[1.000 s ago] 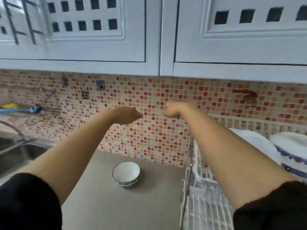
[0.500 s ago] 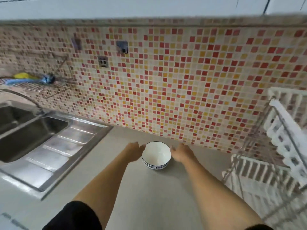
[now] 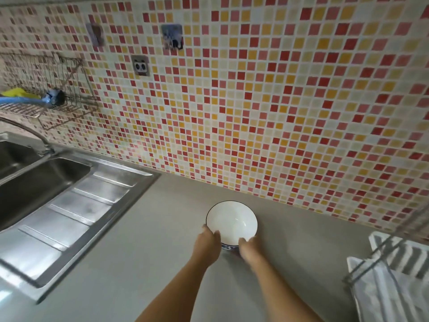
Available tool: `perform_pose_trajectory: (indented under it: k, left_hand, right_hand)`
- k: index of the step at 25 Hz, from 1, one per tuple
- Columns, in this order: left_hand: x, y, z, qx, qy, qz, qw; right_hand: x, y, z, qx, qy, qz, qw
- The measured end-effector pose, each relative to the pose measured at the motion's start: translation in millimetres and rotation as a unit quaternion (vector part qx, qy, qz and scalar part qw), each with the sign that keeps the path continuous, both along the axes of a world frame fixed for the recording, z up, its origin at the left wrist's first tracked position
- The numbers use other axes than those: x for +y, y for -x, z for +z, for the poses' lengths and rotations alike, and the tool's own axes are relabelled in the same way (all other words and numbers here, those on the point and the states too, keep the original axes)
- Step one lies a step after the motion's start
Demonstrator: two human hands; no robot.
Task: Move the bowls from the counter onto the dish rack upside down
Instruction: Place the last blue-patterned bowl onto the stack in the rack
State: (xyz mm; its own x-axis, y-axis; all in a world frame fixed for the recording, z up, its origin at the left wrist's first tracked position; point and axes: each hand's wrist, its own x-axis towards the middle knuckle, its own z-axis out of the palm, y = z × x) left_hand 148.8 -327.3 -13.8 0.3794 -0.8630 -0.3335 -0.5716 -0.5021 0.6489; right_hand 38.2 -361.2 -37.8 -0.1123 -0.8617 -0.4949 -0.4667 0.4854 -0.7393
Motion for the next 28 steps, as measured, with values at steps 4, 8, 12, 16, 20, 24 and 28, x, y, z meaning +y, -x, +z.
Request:
perform_pose_trajectory:
  k: [4, 8, 12, 16, 20, 24, 28]
  left_hand:
    - [1, -7, 0, -0.013, -0.012, 0.016, 1.000]
    - [1, -23, 23, -0.008, 0.020, 0.034, 0.999]
    - [5, -35, 82, -0.037, 0.129, 0.024, 0.991]
    - [41, -23, 141, -0.104, 0.290, 0.054, 0.950]
    - [98, 9, 212, -0.020, 0.460, 0.130, 0.878]
    - [149, 51, 277, -0.022, 0.573, 0.141, 0.807]
    - [182, 119, 328, 0.004, 0.638, 0.134, 0.759]
  right_hand:
    - [7, 4, 5, -0.031, 0.004, -0.005, 0.999]
    - [18, 11, 30, -0.103, 0.034, 0.034, 0.994]
    - [38, 27, 88, -0.145, 0.078, 0.095, 0.982]
    - [68, 39, 166, -0.156, 0.149, 0.108, 0.971]
    - [103, 55, 250, -0.135, 0.292, 0.118, 0.939]
    - [158, 91, 309, -0.118, 0.433, 0.144, 0.882]
    - [211, 164, 359, -0.111, 0.524, 0.151, 0.831]
